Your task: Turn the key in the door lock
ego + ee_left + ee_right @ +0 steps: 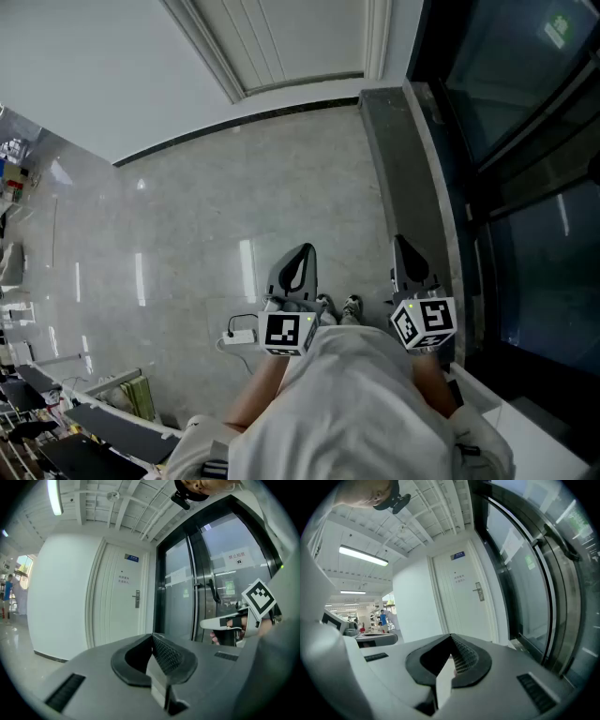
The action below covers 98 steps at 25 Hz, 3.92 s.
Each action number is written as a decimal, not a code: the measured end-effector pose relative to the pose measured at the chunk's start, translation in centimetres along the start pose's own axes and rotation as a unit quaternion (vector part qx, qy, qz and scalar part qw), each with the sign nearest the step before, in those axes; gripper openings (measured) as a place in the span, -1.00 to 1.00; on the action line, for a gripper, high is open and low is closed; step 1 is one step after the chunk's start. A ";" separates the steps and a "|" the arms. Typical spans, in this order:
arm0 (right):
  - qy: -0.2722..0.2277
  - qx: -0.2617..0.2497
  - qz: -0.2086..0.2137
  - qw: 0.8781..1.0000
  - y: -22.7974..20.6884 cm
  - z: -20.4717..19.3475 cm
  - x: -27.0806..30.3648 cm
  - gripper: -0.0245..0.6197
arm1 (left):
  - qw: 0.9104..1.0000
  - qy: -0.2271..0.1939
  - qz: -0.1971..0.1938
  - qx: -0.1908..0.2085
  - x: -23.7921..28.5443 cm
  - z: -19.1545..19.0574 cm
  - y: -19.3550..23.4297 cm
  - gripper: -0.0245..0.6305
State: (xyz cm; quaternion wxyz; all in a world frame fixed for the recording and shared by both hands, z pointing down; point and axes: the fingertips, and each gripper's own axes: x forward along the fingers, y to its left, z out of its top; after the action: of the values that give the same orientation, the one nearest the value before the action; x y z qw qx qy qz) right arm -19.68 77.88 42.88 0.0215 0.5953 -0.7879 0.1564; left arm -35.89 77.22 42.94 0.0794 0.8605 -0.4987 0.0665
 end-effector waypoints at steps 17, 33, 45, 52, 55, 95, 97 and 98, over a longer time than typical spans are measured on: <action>-0.019 -0.011 -0.017 1.000 1.3 -0.7 -1.9 -0.92 | 1.000 -0.018 0.002 0.014 -2.4 0.4 0.4 -0.90; -0.032 -0.005 -0.040 0.999 -3.9 -0.3 -4.6 -0.92 | 0.999 -0.040 0.013 0.007 -0.4 0.5 -3.7 -0.90; -0.016 0.017 -0.077 0.997 -8.7 -0.4 -0.4 -0.92 | 1.000 -0.018 -0.002 0.024 5.6 0.2 -3.3 -0.90; -0.006 0.004 -0.078 0.997 -10.1 1.3 5.4 -0.92 | 0.999 -0.021 -0.015 0.020 11.7 1.8 -0.7 -0.90; -0.007 -0.001 -0.082 0.997 -10.6 2.5 7.7 -0.92 | 0.999 -0.024 -0.020 0.019 14.1 2.8 0.6 -0.90; 0.003 -0.009 -0.072 0.997 -22.4 10.5 34.9 -0.92 | 1.000 -0.019 0.001 0.011 41.6 8.1 11.1 -0.90; 0.011 -0.005 -0.067 0.998 -24.3 10.7 36.6 -0.92 | 1.000 -0.017 0.012 0.010 43.8 8.5 11.2 -0.90; 0.013 -0.002 -0.064 0.998 -25.2 11.0 37.4 -0.92 | 1.000 -0.017 0.016 0.012 44.8 8.8 11.1 -0.90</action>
State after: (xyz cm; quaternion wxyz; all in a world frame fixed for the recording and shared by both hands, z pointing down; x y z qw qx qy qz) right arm -5.09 33.98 46.25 0.0430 0.6426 -0.7480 0.1604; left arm -23.08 32.00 43.83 0.0597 0.8542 -0.5130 0.0596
